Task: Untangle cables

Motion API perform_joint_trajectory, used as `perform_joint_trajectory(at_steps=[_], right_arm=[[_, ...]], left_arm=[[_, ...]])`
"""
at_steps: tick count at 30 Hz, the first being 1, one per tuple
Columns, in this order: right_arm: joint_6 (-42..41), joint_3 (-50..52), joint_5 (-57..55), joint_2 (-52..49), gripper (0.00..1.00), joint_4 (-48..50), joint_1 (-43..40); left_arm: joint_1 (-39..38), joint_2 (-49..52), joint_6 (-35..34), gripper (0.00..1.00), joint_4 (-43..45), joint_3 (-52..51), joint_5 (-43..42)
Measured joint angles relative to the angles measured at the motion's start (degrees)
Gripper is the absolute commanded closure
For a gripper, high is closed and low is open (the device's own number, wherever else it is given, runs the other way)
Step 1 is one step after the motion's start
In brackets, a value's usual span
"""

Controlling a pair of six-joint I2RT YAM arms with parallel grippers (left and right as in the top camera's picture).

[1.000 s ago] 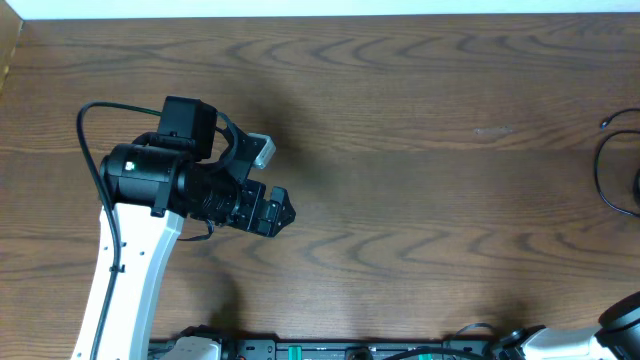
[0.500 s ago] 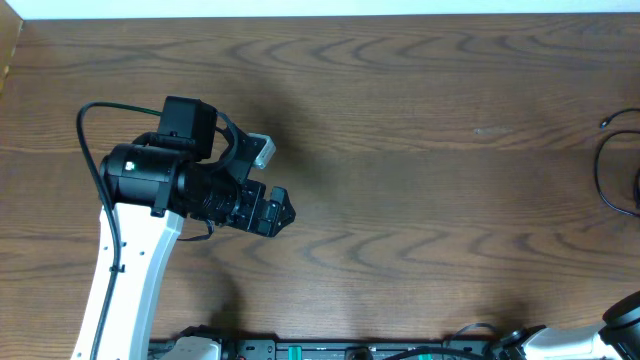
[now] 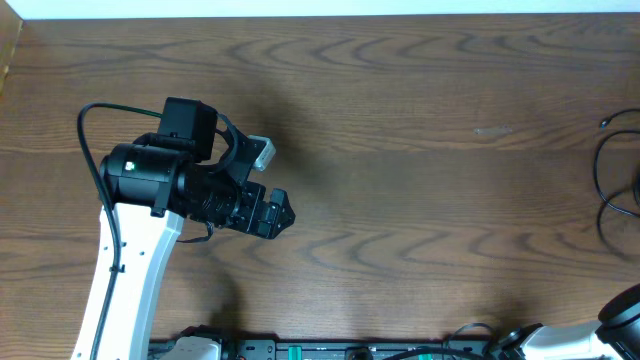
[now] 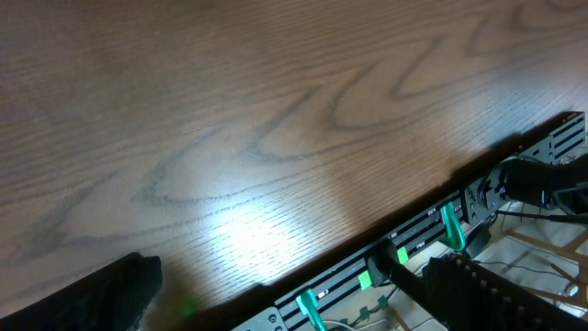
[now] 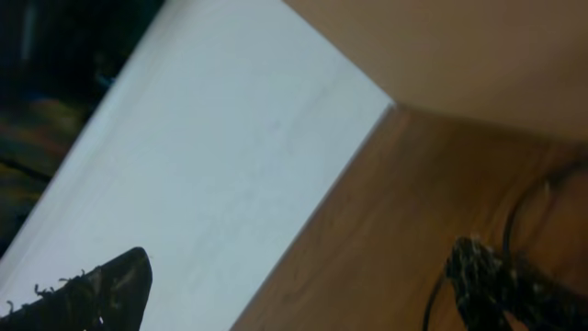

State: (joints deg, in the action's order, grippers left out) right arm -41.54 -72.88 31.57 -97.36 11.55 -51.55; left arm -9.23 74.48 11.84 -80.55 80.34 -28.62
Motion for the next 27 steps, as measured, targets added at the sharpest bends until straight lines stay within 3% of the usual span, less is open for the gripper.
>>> perform_joint_trajectory(at_steps=[8, 18, 27], right_arm=[[4.79, -0.09, -0.33, -0.02, 0.01, -9.29, 6.36], [12.66, -0.09, 20.41, 2.91, 0.01, -11.04, 7.10], [18.12, -0.31, 27.76, 26.64, 0.01, -28.55, 0.74]], left_arm=[[0.00, 0.00, 0.02, 0.02, 0.11, 0.00, 0.00], [0.00, -0.87, 0.00, 0.02, 5.64, -0.02, 0.04], [0.00, -12.85, -0.24, 0.02, 10.60, 0.00, 1.20]])
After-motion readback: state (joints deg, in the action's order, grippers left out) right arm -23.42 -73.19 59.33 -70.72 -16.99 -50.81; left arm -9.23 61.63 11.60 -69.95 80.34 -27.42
